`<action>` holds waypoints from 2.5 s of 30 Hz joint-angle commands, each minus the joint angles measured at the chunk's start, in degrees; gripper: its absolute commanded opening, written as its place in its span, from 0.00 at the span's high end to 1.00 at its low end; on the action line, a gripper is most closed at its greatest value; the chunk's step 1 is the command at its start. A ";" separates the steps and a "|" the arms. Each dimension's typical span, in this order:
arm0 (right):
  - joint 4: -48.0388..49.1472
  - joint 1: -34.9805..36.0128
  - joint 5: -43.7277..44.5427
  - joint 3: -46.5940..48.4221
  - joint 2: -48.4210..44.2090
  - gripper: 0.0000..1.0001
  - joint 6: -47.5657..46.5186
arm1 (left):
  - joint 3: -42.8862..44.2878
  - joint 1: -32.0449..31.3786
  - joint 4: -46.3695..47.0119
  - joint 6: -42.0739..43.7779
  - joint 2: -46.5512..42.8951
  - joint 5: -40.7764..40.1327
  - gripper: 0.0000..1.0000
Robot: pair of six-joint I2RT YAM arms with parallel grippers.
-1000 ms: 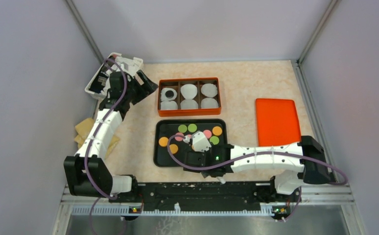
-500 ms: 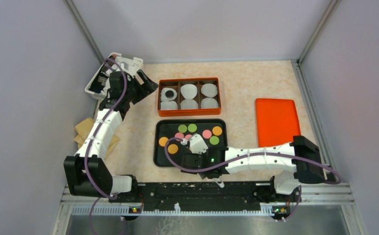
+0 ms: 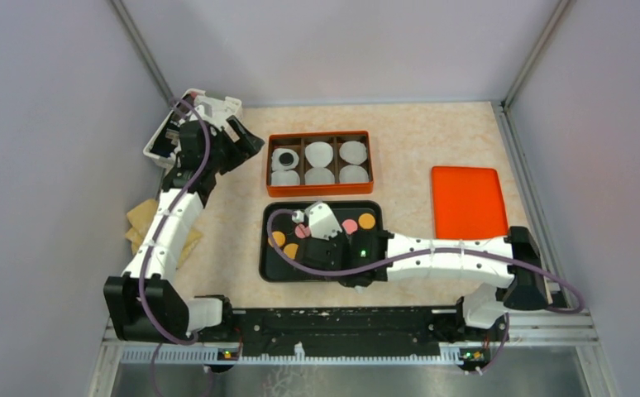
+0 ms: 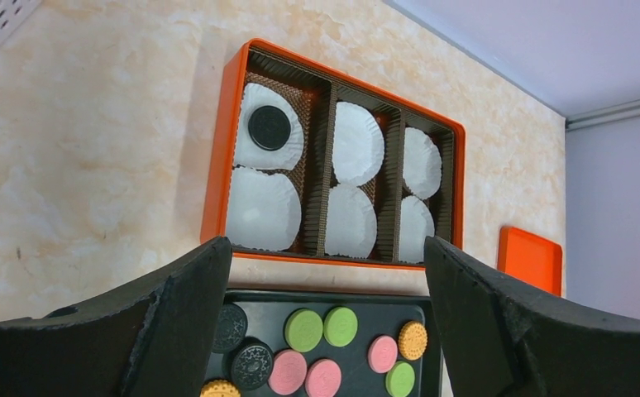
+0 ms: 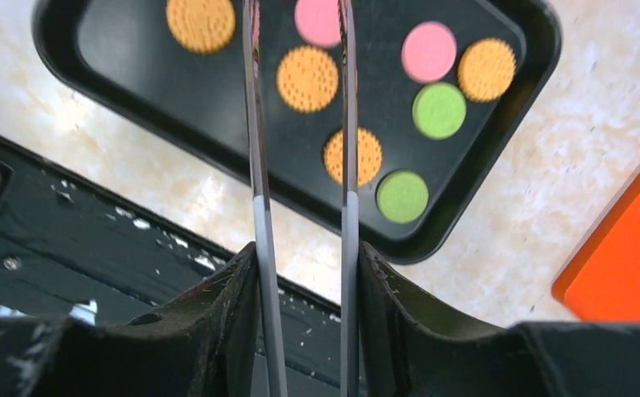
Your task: Pack the cookies
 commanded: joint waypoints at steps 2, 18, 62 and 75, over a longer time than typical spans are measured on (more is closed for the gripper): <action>3.56 -4.51 3.87 5.95 -0.06 1.00 -6.46 | 3.72 0.22 -2.43 2.30 -2.42 -3.57 0.07; 2.12 -2.01 -6.26 -3.99 -2.16 0.84 -1.12 | 3.51 0.50 -2.88 3.18 -2.85 -2.51 0.07; 0.71 -0.58 -4.28 -9.86 -2.32 0.54 5.04 | 1.71 0.50 -1.47 2.92 -5.73 -1.23 0.07; 4.04 -0.67 -6.24 -9.16 -2.29 0.94 4.01 | 2.32 0.50 -2.30 3.37 -6.13 -1.19 0.08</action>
